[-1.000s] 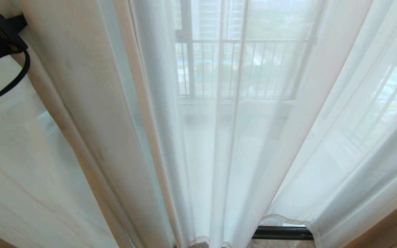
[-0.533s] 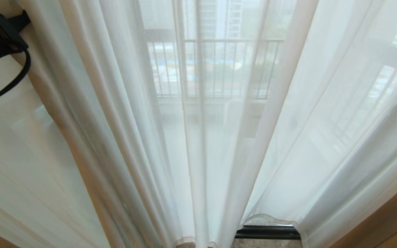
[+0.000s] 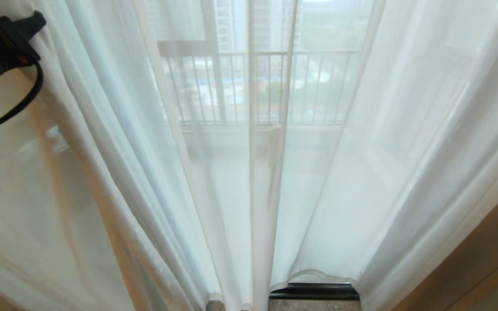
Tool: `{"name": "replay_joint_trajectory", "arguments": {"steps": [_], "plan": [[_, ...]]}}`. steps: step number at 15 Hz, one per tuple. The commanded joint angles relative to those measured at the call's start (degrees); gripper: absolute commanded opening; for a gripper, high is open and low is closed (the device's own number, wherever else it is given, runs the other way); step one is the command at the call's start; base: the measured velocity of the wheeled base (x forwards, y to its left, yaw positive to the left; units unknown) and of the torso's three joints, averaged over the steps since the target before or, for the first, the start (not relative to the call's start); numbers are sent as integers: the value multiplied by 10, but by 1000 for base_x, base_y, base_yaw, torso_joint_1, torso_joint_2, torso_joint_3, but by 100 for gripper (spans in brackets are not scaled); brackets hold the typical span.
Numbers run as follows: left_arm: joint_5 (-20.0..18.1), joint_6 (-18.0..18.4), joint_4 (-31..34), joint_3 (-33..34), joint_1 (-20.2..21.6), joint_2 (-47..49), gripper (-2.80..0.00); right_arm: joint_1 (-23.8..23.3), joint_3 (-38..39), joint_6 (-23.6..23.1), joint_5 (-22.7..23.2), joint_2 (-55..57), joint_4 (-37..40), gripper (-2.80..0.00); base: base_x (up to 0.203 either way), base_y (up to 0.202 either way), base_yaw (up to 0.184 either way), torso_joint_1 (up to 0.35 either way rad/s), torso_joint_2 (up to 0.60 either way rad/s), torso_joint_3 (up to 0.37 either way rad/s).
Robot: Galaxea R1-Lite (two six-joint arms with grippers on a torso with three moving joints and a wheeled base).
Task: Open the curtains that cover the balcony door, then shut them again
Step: Close the inner curtains on both sides
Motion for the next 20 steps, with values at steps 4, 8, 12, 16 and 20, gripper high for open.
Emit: {"name": "replay_joint_trajectory", "arguments": {"steps": [4, 8, 12, 16, 20], "plan": [[1, 0, -1, 1, 1, -1, -280, 0, 0, 0, 0, 1, 0, -280, 0, -188, 0, 9, 3, 3], [0, 0, -1, 1, 1, -1, -280, 0, 0, 0, 0, 1, 0, -280, 0, -52, 2, 0, 0, 0], [1, 1, -1, 2, 0, -1, -280, 0, 0, 0, 0, 1, 0, -280, 0, 0, 0, 0, 0, 0], [0, 3, 1, 2, -7, 1, -280, 0, 0, 0, 0, 1, 0, -280, 0, 0, 0, 0, 0, 0], [0, 4, 6, 3, -26, 3, -280, 0, 0, 0, 0, 1, 0, -280, 0, 0, 0, 0, 0, 0]]}}
